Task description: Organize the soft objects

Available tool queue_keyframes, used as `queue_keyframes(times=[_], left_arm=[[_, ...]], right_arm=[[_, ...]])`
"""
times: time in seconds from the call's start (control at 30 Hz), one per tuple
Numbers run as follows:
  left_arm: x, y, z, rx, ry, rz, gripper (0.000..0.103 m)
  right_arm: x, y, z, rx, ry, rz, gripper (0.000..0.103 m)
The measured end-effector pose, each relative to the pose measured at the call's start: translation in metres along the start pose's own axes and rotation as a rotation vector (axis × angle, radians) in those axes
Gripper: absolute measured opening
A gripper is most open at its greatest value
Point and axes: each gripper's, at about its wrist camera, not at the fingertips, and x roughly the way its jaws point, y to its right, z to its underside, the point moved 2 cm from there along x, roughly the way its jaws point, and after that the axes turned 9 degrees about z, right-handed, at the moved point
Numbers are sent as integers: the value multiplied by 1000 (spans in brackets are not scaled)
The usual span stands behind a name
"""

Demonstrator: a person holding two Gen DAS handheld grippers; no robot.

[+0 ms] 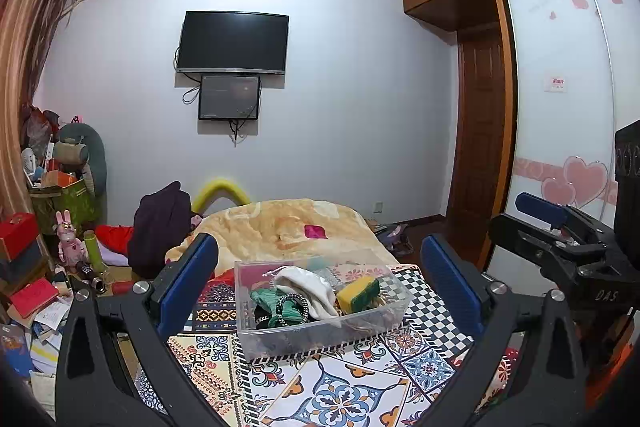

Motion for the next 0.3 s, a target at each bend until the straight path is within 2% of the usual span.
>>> queue_keyframes(times=[0.3], left_arm=[[1, 0, -1, -14, -10, 15, 103]], right_arm=[[1, 0, 0, -6, -1, 2, 103]])
